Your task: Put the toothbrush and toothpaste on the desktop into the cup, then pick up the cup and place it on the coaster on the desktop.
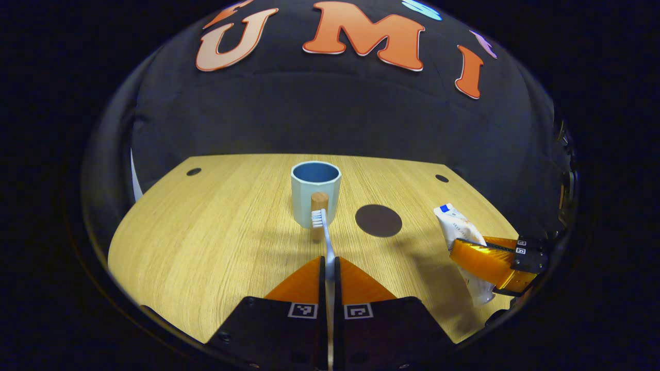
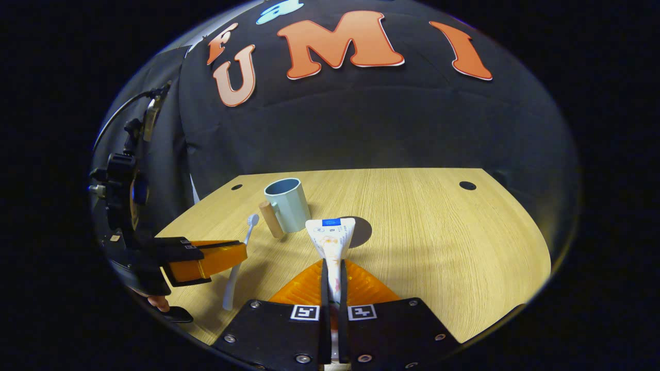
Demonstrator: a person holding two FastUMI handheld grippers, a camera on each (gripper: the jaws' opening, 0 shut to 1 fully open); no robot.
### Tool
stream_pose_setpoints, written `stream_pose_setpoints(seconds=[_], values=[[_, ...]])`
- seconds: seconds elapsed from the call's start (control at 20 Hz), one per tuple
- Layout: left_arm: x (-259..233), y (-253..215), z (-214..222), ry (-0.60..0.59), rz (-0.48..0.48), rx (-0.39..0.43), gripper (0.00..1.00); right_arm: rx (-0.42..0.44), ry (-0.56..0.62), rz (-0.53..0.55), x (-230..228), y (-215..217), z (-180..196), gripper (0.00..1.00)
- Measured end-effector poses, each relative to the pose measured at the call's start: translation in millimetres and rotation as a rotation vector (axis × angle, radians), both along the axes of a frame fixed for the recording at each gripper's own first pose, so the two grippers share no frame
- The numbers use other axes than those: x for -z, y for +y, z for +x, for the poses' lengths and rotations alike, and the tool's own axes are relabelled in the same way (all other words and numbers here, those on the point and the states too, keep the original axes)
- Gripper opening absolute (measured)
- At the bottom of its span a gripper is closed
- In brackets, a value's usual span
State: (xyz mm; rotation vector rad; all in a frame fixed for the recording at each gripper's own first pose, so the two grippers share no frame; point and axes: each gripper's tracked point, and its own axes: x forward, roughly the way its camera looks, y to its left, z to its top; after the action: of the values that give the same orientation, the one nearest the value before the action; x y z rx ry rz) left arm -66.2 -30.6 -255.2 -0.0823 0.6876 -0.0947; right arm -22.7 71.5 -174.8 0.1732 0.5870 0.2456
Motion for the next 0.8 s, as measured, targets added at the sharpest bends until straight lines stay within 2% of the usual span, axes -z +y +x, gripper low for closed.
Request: stream_pose_setpoints(seconds=[0.3,0.55,0.8], values=[[-6.9,5.5,16.0,-0.167,0.016,-0.010,0.04,0.008,-0.078,0.041,-28.7,2.9,11.4,0.05],[-20.6,16.5,33.0,-0.326,0.046,-0.031,0.04,0.028,-0.126,0.023,-38.3,-5.1,19.2,0.05],[-44.7,25.0,61.6,-0.449,0.033,-0.113,0.04,0.042,-0.173,0.013,-54.7,-9.6,30.7,0.05]])
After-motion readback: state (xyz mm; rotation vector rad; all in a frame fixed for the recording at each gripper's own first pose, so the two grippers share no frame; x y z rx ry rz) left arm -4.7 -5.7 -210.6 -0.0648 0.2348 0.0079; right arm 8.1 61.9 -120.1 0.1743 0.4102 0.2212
